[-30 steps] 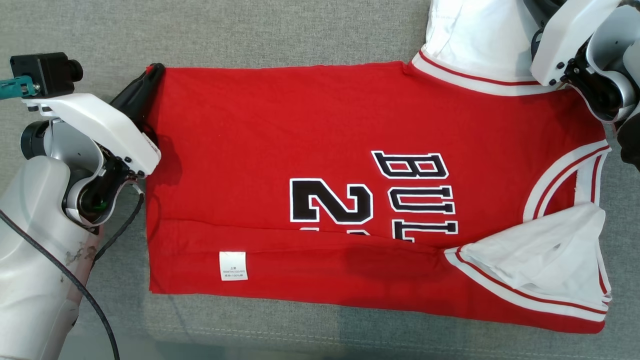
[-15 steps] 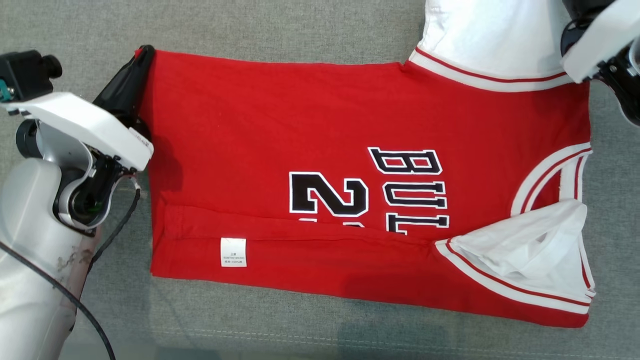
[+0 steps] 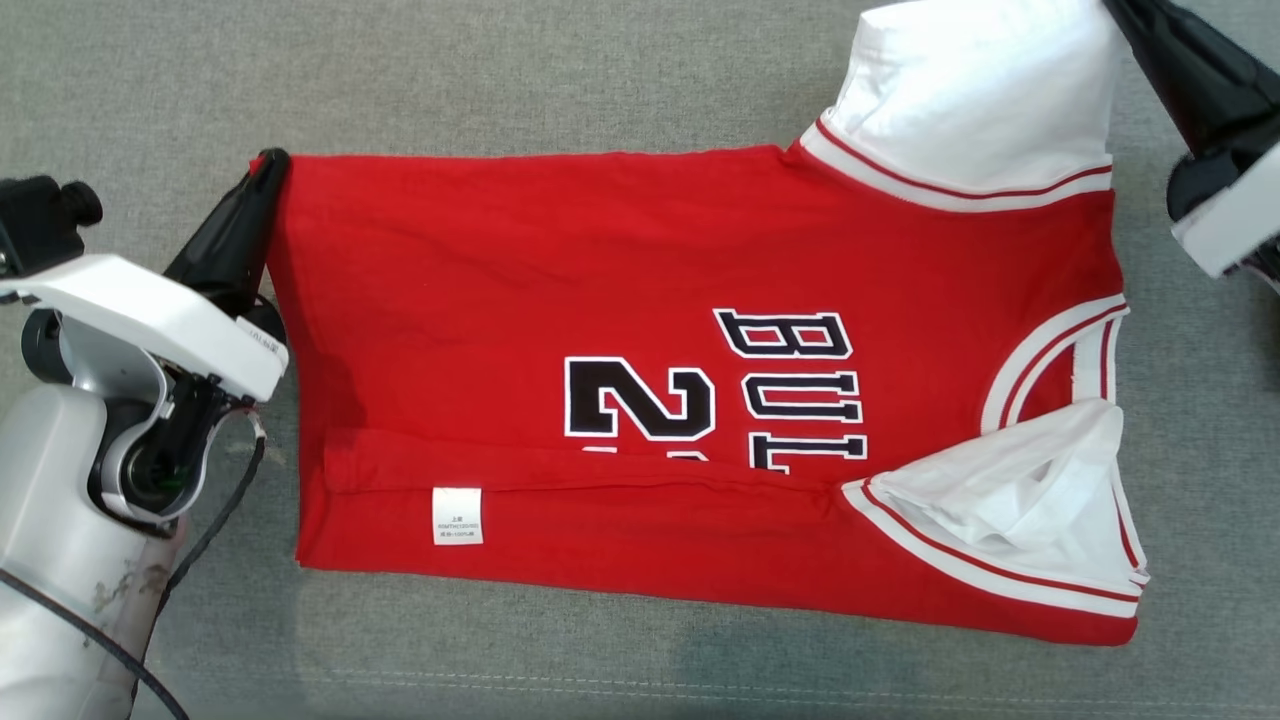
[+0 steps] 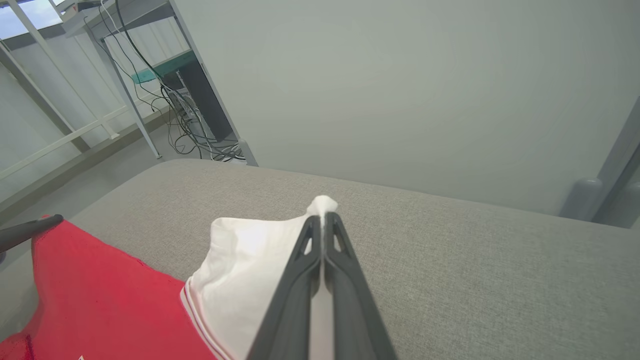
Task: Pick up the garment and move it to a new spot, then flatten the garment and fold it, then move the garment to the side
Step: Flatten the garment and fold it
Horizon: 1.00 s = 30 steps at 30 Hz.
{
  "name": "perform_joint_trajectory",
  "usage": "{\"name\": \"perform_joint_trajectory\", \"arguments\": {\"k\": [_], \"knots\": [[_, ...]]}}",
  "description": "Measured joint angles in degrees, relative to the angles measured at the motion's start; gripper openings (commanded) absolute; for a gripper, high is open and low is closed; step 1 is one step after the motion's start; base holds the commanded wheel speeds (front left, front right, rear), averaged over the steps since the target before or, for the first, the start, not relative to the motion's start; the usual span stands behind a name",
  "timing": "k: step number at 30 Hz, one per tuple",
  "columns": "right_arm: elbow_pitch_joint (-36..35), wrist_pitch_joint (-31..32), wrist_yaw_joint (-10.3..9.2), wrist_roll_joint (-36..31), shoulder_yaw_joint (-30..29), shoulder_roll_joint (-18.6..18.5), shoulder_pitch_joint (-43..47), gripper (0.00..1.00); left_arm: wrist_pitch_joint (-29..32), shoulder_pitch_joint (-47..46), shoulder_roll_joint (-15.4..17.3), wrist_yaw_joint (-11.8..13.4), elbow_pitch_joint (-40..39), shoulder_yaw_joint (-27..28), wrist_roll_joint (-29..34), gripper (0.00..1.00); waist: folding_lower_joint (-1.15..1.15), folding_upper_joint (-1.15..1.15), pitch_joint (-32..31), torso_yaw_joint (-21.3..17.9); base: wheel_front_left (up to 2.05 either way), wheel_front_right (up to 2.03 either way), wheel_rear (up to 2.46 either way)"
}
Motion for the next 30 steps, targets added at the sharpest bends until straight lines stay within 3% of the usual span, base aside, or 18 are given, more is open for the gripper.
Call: {"name": "perform_joint_trajectory", "arguments": {"k": [7,15,24,30], "knots": [[-9.3,-1.8,-0.01,1.7,-0.6,-5.5,5.9,0.00,0.0,4.0,1.3,1.6,-3.8,0.9,-0.7,0.00,0.00,0.00,-1.5,-0.8,0.00,0.00,0.00],[-17.3,-2.7,-0.01,3.2,-3.2,-8.3,15.3,0.00,-1.4,10.7,1.9,3.8,-8.7,2.7,-2.1,0.00,0.00,0.00,-3.7,-1.7,0.00,0.00,0.00],[-21.8,-2.8,-0.01,4.2,-12.1,-7.9,31.1,0.00,-5.3,18.6,1.3,4.2,-12.3,3.1,-2.3,0.00,0.00,0.00,-5.8,-2.0,0.00,0.00,0.00],[-22.5,-2.8,-0.01,2.7,-15.2,-6.4,38.3,0.00,-3.5,20.2,3.9,5.3,-13.6,0.8,1.2,0.00,0.00,0.00,-7.1,-2.6,0.00,0.00,0.00]]}}
